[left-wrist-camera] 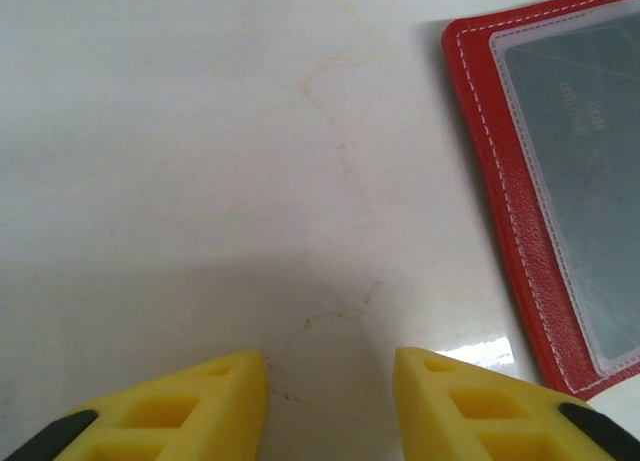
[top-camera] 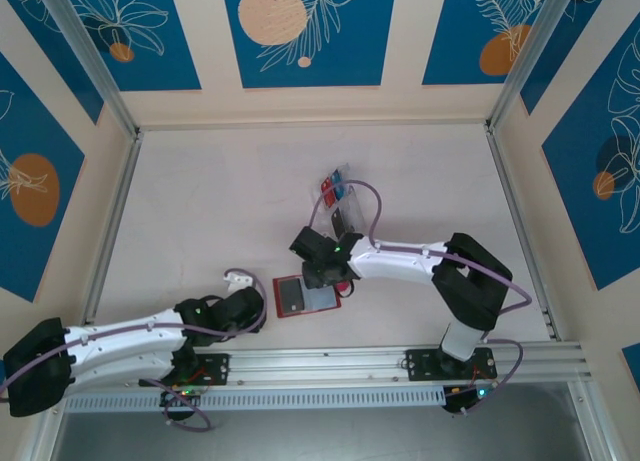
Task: Put the credit cards into the card holder
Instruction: Flip over the card slot in the card holder.
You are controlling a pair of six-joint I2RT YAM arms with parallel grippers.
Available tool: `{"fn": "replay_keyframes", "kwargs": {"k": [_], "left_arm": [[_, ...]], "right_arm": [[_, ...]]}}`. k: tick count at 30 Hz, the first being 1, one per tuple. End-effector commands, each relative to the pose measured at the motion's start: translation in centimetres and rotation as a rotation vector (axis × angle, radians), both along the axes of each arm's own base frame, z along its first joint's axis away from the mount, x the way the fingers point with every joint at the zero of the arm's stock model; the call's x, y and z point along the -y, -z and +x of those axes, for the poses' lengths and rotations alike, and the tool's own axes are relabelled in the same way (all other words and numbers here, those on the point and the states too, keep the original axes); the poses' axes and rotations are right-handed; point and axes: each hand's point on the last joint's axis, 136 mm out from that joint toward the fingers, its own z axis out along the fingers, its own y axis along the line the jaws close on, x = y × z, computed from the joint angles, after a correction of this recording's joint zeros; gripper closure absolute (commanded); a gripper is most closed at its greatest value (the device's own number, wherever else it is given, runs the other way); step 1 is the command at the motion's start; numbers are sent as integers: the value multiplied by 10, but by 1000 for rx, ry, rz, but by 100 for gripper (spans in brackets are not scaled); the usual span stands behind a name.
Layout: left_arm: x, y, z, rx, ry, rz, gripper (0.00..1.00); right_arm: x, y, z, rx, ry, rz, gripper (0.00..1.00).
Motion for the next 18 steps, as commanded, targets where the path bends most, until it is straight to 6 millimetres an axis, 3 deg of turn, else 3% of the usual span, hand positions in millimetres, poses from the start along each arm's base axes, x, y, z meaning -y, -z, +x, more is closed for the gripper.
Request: {"fn": "replay_keyframes", "kwargs": {"k": [1, 11, 18], "left_arm": [[7, 3, -2, -9, 28, -1, 61], [18, 3, 2, -11, 51, 1, 61], [24, 4, 4, -13, 68, 11, 61]], "right_arm": [[11, 1, 8, 47, 5, -106, 55], [8, 20, 8, 16, -13, -143, 57], [7, 28, 0, -5, -14, -148, 72]]}}
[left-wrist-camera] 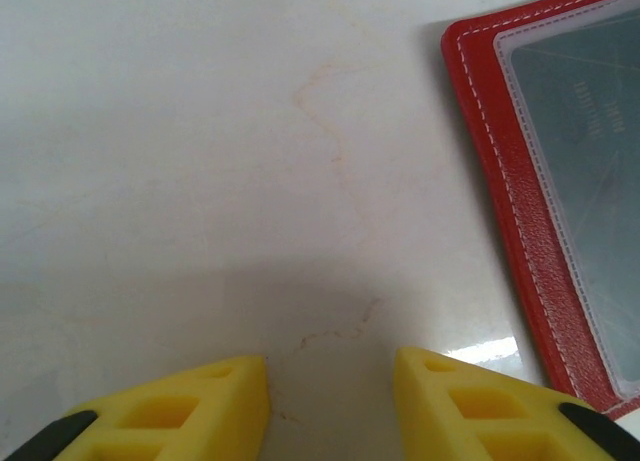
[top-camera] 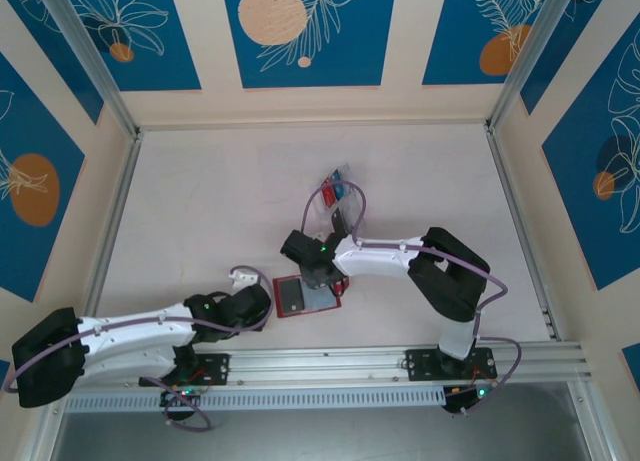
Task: Put the credit cards into the card holder
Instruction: Flip over the card slot in the card holder.
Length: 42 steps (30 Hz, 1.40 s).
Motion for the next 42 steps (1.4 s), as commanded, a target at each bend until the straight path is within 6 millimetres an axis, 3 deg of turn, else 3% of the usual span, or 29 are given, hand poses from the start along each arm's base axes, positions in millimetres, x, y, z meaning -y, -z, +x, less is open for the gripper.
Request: {"fn": "replay_keyframes", "kwargs": {"k": [1, 4, 8, 12, 19, 28, 42], "left_arm": [[23, 2, 0, -7, 56, -57, 61], [29, 6, 1, -19, 65, -56, 61], [39, 10, 2, -31, 78, -66, 61], [44, 12, 3, -38, 83, -68, 62], [45, 15, 3, -45, 85, -64, 62], [47, 15, 3, -48, 88, -64, 62], [48, 15, 4, -47, 91, -63, 62]], "right_arm": [[-1, 2, -5, -7, 1, -21, 73], [0, -2, -5, 9, -2, -36, 78], [2, -10, -3, 37, -3, -70, 77], [6, -12, -1, 41, 9, -104, 65], [7, -22, 0, 83, -6, -133, 59], [-7, -8, -7, 30, -57, -74, 61], [5, 17, -12, -92, 3, -34, 72]]}}
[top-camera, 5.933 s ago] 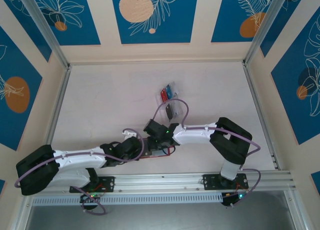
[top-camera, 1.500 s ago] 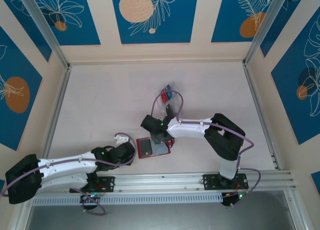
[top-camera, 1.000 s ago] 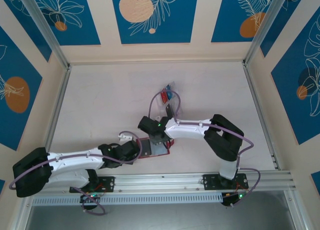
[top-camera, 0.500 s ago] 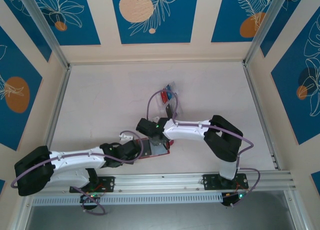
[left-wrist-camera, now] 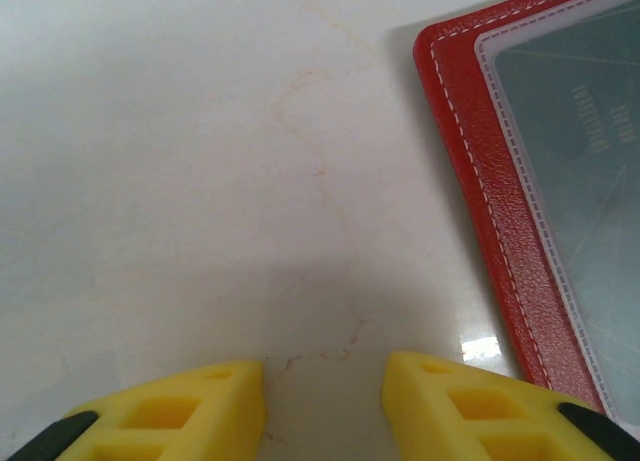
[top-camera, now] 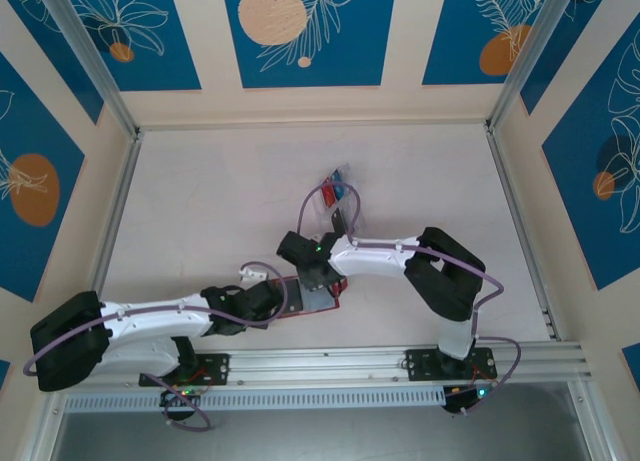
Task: Put the credit cards into the card holder
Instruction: Flip over the card slot in the card holder.
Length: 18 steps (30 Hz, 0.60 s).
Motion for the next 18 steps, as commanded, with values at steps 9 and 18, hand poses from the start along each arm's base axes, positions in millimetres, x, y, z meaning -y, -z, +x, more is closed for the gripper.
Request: {"fn": "replay_keyframes", "kwargs": {"k": [9, 18], "left_arm": [[51, 15, 0, -33, 78, -180, 62], [73, 22, 0, -47, 101, -195, 63]], "right_arm": [[4, 5, -8, -41, 11, 32, 95], [-16, -29, -8, -6, -33, 99, 100]]}}
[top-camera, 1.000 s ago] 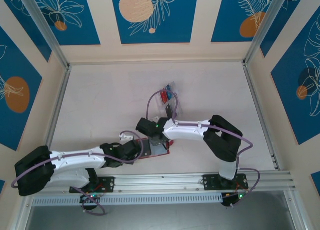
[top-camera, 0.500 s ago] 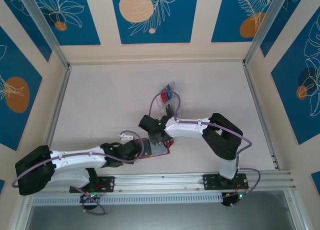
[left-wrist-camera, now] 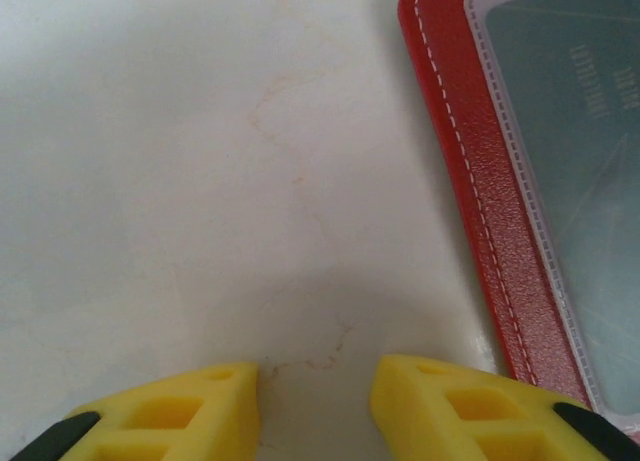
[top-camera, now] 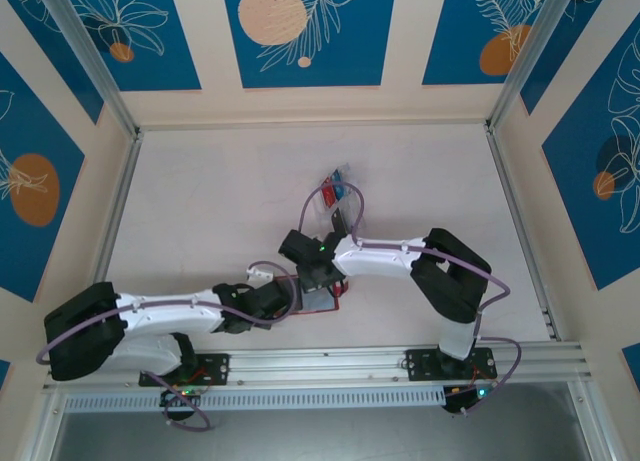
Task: Put the credit cards into the card holder
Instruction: Flip over the card slot in the card holder.
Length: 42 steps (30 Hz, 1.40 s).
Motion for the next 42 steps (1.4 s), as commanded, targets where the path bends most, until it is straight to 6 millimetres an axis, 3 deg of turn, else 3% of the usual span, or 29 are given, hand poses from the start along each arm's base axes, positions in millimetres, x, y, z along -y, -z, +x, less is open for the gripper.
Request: {"fn": "replay_keyframes", "kwargs": {"k": [1, 9, 21, 31, 42], "left_arm": [[71, 20, -1, -48, 66, -291, 63], [86, 25, -3, -52, 85, -322, 63], [101, 22, -3, -36, 93, -397, 64], [78, 9, -6, 2, 58, -395, 62], [49, 3, -11, 25, 23, -363, 57]], "right_arm": [[-13, -23, -2, 6, -27, 57, 100], [-35, -26, -8, -65, -24, 173, 100], [-63, -30, -14, -188, 8, 385, 76], [-80, -32, -13, -238, -7, 485, 64], [-105, -46, -17, -264, -77, 556, 55]]}}
